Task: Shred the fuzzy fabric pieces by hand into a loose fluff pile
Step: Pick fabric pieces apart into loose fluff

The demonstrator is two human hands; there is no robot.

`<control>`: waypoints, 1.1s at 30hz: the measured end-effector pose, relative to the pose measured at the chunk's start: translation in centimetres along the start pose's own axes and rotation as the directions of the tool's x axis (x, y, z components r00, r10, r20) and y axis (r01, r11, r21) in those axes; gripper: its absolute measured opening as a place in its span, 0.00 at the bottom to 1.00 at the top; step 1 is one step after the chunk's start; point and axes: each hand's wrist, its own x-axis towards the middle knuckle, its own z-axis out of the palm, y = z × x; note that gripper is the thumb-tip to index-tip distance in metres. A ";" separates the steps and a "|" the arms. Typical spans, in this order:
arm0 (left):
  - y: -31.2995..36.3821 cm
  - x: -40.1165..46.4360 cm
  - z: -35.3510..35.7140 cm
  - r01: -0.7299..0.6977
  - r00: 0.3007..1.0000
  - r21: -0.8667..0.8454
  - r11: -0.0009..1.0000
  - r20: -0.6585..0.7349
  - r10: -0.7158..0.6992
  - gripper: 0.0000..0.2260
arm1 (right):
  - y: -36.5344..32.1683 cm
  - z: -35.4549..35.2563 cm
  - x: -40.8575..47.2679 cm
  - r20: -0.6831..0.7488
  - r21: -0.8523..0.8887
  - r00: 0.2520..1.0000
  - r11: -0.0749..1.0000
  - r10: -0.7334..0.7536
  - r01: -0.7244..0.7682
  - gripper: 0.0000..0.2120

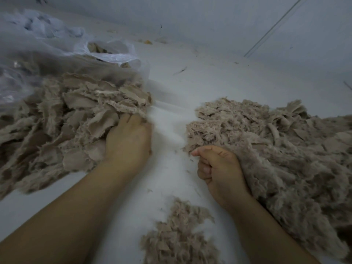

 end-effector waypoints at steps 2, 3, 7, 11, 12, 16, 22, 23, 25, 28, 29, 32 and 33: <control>-0.1 -0.1 -0.4 -0.010 0.999 0.133 0.991 0.041 0.005 0.09 | 0.0 0.1 0.0 0.001 -0.001 1.000 1.000 0.007 -0.007 0.12; 0.4 -0.2 -0.7 -0.050 0.999 0.153 0.987 0.012 0.049 0.08 | 0.0 0.1 0.0 0.000 0.005 1.000 1.000 0.012 -0.012 0.11; 4.2 -0.3 -0.7 -0.308 0.948 0.007 0.951 -0.082 0.307 0.05 | -0.2 0.1 0.1 -0.006 0.067 1.000 0.998 0.007 -0.007 0.11; 7.1 1.4 1.2 -0.216 0.960 -0.272 0.938 0.118 0.256 0.07 | -0.3 0.2 0.2 0.009 0.093 1.000 0.996 -0.001 0.000 0.15; 7.3 2.1 1.7 -0.183 0.951 -0.285 0.941 0.193 0.243 0.07 | -0.3 0.1 0.2 0.005 0.096 1.000 0.995 0.013 -0.013 0.17; 7.3 2.3 2.6 -0.150 0.942 -0.380 0.913 0.226 0.249 0.05 | -0.5 -0.1 0.4 0.020 0.093 0.996 0.992 0.084 -0.086 0.26; 6.9 0.2 1.5 -0.072 0.960 -0.669 0.740 0.154 0.233 0.06 | -0.6 -0.3 1.0 0.047 0.226 0.977 0.951 0.206 -0.211 0.17; 6.8 0.1 1.2 -0.033 0.977 -0.711 0.702 0.126 0.173 0.06 | -0.6 -0.3 1.0 0.031 0.220 0.978 0.953 0.206 -0.207 0.14; 6.4 0.2 0.9 0.061 0.994 -0.817 0.573 0.100 0.037 0.06 | -0.6 -0.3 1.1 -0.007 0.199 0.982 0.962 0.190 -0.184 0.14; 6.0 0.0 0.8 0.138 0.990 -0.889 0.436 0.127 -0.054 0.07 | -0.4 -0.3 0.9 -0.011 0.188 0.990 0.973 0.142 -0.137 0.14; 6.0 -0.2 0.9 0.131 0.991 -0.879 0.459 0.120 -0.053 0.07 | -0.4 -0.3 0.8 -0.008 0.185 0.992 0.975 0.125 -0.122 0.11; 6.3 -0.7 1.3 0.091 0.995 -0.839 0.536 0.049 -0.092 0.07 | -0.3 -0.4 0.5 0.011 0.147 0.997 0.986 0.082 -0.083 0.07; 6.4 -0.9 1.2 0.065 0.994 -0.830 0.554 0.004 -0.110 0.07 | -0.4 -0.4 0.5 0.024 0.136 0.997 0.987 0.079 -0.082 0.06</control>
